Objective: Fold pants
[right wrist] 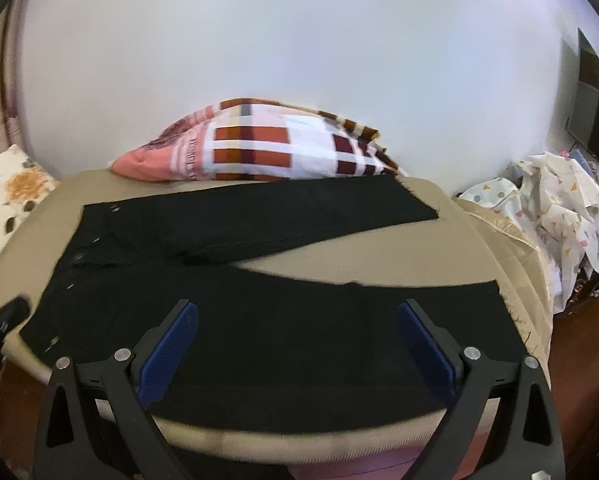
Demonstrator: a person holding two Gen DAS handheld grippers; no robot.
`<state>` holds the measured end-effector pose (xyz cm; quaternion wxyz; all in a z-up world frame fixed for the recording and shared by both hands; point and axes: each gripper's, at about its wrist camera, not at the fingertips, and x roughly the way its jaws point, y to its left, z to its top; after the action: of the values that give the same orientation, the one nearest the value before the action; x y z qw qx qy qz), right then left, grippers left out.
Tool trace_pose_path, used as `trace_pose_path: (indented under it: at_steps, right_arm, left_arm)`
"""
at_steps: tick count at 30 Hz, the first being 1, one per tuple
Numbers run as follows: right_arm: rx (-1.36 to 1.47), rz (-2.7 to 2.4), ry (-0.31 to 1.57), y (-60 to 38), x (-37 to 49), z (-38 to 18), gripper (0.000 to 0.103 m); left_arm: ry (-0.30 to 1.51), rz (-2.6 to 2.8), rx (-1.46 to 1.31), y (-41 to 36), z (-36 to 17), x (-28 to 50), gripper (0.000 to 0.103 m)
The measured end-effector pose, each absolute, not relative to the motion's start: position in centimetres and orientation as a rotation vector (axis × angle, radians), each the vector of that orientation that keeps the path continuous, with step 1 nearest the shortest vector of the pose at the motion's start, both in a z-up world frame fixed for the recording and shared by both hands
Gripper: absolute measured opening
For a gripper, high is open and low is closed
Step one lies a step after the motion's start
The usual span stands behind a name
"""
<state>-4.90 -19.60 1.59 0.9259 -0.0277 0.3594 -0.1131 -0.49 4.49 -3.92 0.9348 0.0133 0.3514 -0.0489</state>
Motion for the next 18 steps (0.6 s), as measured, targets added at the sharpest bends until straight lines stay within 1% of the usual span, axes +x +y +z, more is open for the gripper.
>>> trace_pose_path:
  at_steps: [2,5,10,18]
  right_arm:
    - [0.007,-0.235,0.763,-20.6,-3.9,1.6,0.095]
    - [0.053,-0.218,0.753,-20.6,-4.4,1.8,0.095]
    - [-0.053,-0.162,0.782,-18.2,-4.9,0.6,0.095]
    - [-0.058,-0.051,0.805,-16.0,-4.5,0.1,0.094]
  left_arm:
    - [0.680,-0.114,0.051,3.7,-3.1,-0.8,0.102]
    - [0.645,-0.105,0.055,3.9,-2.8,-0.8,0.102]
    - [0.711,-0.066,0.014,6.4,-4.4,0.9,0.102]
    - [0.715,-0.035,0.030,9.9,-4.9,3.8,0.102]
